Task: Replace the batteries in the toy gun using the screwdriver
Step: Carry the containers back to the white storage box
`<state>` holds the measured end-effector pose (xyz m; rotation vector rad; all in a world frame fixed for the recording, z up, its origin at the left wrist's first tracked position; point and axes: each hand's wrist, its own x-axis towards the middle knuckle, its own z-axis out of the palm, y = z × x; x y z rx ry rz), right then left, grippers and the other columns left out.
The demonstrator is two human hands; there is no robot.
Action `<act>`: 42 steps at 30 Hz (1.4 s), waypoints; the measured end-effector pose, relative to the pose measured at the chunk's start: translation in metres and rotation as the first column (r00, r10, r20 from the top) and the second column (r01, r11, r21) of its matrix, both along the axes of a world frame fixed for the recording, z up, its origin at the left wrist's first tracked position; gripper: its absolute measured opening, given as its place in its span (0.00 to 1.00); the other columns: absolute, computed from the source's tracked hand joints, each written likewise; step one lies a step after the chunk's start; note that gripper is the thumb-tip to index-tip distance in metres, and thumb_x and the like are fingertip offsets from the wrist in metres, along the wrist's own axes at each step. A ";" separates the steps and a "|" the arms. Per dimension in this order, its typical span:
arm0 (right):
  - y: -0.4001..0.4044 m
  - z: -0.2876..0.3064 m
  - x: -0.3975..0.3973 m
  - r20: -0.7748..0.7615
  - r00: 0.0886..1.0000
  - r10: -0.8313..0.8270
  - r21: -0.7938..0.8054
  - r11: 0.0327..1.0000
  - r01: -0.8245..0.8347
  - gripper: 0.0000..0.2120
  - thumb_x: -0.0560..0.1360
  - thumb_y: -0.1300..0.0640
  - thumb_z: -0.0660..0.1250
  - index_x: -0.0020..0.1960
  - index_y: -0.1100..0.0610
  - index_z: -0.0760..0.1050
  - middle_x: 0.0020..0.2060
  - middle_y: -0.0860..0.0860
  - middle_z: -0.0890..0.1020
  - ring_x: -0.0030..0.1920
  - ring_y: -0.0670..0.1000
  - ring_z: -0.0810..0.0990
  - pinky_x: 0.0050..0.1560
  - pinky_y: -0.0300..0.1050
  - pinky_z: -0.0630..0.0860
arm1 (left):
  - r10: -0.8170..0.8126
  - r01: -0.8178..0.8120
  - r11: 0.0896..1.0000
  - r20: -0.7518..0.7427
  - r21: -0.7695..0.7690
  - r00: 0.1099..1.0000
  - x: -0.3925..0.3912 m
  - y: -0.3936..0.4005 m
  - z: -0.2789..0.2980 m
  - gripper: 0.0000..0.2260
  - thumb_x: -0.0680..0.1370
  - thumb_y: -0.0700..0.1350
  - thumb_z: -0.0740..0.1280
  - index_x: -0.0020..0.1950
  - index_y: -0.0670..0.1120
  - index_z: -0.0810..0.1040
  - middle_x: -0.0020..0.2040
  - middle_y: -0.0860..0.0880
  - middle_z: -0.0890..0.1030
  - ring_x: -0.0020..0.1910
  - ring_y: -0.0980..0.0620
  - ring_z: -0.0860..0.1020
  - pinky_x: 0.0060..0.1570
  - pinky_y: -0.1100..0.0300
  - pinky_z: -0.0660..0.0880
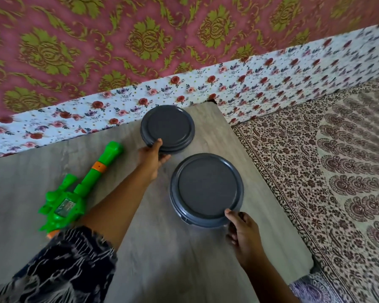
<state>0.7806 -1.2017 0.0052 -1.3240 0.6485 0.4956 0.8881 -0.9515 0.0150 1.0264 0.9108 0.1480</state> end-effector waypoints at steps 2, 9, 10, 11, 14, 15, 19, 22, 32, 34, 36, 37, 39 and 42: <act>-0.002 -0.002 -0.013 -0.014 1.000 -0.026 0.010 1.000 0.026 0.14 0.74 0.59 0.67 0.35 0.57 0.64 0.23 0.51 0.66 0.22 0.47 0.62 0.23 0.40 0.60 | 0.021 -0.022 1.000 0.065 0.017 0.998 -0.028 0.011 0.009 0.14 0.79 0.43 0.64 0.64 0.42 0.72 0.58 0.43 0.78 0.50 0.49 0.78 0.37 0.60 0.81; 0.029 0.005 -0.058 -0.002 0.990 -0.141 0.016 0.990 0.141 0.14 0.75 0.61 0.64 0.35 0.55 0.62 0.23 0.50 0.62 0.22 0.47 0.60 0.24 0.41 0.57 | 0.184 -0.190 0.981 0.137 0.027 0.973 -0.159 0.070 0.015 0.03 0.78 0.41 0.65 0.44 0.47 0.75 0.35 0.51 0.81 0.28 0.60 0.80 0.32 0.62 0.80; 0.036 0.007 -0.064 0.010 0.989 -0.148 0.023 0.989 0.148 0.14 0.76 0.62 0.64 0.35 0.56 0.62 0.21 0.49 0.63 0.20 0.46 0.59 0.23 0.41 0.57 | 0.196 -0.201 0.979 0.138 0.030 0.971 -0.176 0.078 0.013 0.03 0.78 0.40 0.65 0.44 0.46 0.75 0.34 0.51 0.81 0.27 0.60 0.79 0.30 0.63 0.80; 0.047 0.010 -0.073 0.025 0.989 -0.146 0.028 0.989 0.145 0.14 0.76 0.62 0.64 0.35 0.56 0.62 0.21 0.49 0.63 0.19 0.46 0.59 0.22 0.40 0.57 | 0.211 -0.218 0.975 0.139 0.039 0.968 -0.196 0.090 0.014 0.04 0.78 0.40 0.65 0.44 0.46 0.75 0.33 0.51 0.80 0.26 0.60 0.79 0.30 0.63 0.80; 0.074 0.018 -0.096 0.057 0.988 -0.145 0.052 0.988 0.143 0.12 0.76 0.61 0.64 0.36 0.57 0.64 0.27 0.51 0.62 0.19 0.45 0.59 0.19 0.39 0.57 | 0.229 -0.236 0.969 0.095 0.068 0.969 -0.246 0.116 0.014 0.05 0.77 0.39 0.66 0.42 0.42 0.75 0.31 0.48 0.78 0.24 0.59 0.77 0.27 0.63 0.79; 0.083 0.020 -0.103 0.057 0.988 -0.141 0.058 0.989 0.138 0.12 0.76 0.61 0.64 0.37 0.57 0.64 0.27 0.51 0.63 0.19 0.45 0.59 0.18 0.38 0.57 | 0.229 -0.235 0.969 0.081 0.073 0.970 -0.261 0.123 0.014 0.05 0.77 0.40 0.66 0.43 0.39 0.75 0.30 0.47 0.78 0.24 0.57 0.77 0.27 0.64 0.78; 0.118 0.026 -0.124 0.061 0.995 -0.075 0.082 0.994 0.070 0.10 0.75 0.60 0.65 0.38 0.58 0.66 0.29 0.52 0.67 0.18 0.45 0.60 0.18 0.37 0.57 | 0.266 -0.274 0.954 0.076 0.122 0.961 -0.314 0.147 0.019 0.07 0.78 0.41 0.66 0.52 0.38 0.75 0.40 0.43 0.79 0.30 0.56 0.80 0.28 0.66 0.77; 0.140 0.027 -0.128 0.059 0.998 -0.006 0.090 0.996 0.001 0.11 0.74 0.60 0.66 0.36 0.58 0.66 0.29 0.52 0.67 0.19 0.45 0.61 0.19 0.37 0.57 | 0.360 -0.366 0.926 0.077 0.093 0.930 -0.339 0.157 0.017 0.04 0.78 0.41 0.66 0.50 0.42 0.76 0.44 0.44 0.80 0.37 0.53 0.81 0.30 0.65 0.79; 0.208 0.023 -0.116 0.036 0.970 0.241 0.153 0.958 -0.244 0.13 0.73 0.61 0.65 0.34 0.56 0.64 0.23 0.50 0.66 0.17 0.44 0.59 0.17 0.35 0.57 | 0.593 -0.594 0.792 0.053 0.141 0.804 -0.406 0.182 0.022 0.03 0.78 0.41 0.64 0.48 0.41 0.75 0.45 0.44 0.80 0.43 0.49 0.80 0.44 0.54 0.81; 0.231 0.020 -0.121 0.015 0.953 0.302 0.142 0.943 -0.301 0.14 0.73 0.60 0.66 0.34 0.56 0.63 0.22 0.50 0.66 0.16 0.44 0.58 0.17 0.34 0.56 | 0.626 -0.625 0.763 0.052 0.166 0.778 -0.422 0.189 0.021 0.04 0.78 0.41 0.64 0.50 0.41 0.74 0.45 0.44 0.80 0.43 0.49 0.80 0.45 0.54 0.81; 0.254 0.019 -0.129 0.010 0.931 0.364 0.143 0.921 -0.361 0.15 0.73 0.59 0.66 0.33 0.56 0.62 0.20 0.49 0.65 0.15 0.44 0.58 0.17 0.33 0.55 | 0.662 -0.661 0.733 0.056 0.160 0.747 -0.438 0.197 0.023 0.06 0.78 0.42 0.64 0.52 0.39 0.74 0.45 0.43 0.79 0.44 0.49 0.79 0.47 0.52 0.80; 0.262 0.018 -0.132 0.008 0.924 0.383 0.142 0.914 -0.381 0.15 0.74 0.59 0.66 0.33 0.56 0.62 0.18 0.48 0.64 0.15 0.44 0.58 0.17 0.33 0.55 | 0.675 -0.675 0.722 0.056 0.152 0.736 -0.444 0.199 0.023 0.08 0.78 0.42 0.64 0.54 0.39 0.73 0.47 0.43 0.79 0.44 0.49 0.79 0.48 0.51 0.78; 0.284 0.019 -0.144 0.013 0.901 0.433 0.167 0.888 -0.429 0.15 0.74 0.58 0.65 0.33 0.56 0.62 0.16 0.47 0.63 0.14 0.44 0.58 0.17 0.32 0.54 | 0.705 -0.707 0.694 0.070 0.136 0.706 -0.463 0.209 0.028 0.11 0.78 0.41 0.64 0.59 0.40 0.73 0.49 0.43 0.79 0.46 0.48 0.79 0.46 0.53 0.77; 0.311 0.019 -0.164 0.028 0.868 0.495 0.164 0.855 -0.493 0.14 0.73 0.57 0.65 0.33 0.55 0.63 0.15 0.47 0.62 0.13 0.43 0.57 0.17 0.31 0.52 | 0.751 -0.755 0.645 0.082 0.120 0.655 -0.496 0.227 0.027 0.14 0.78 0.41 0.65 0.63 0.40 0.71 0.53 0.42 0.80 0.50 0.46 0.80 0.43 0.54 0.78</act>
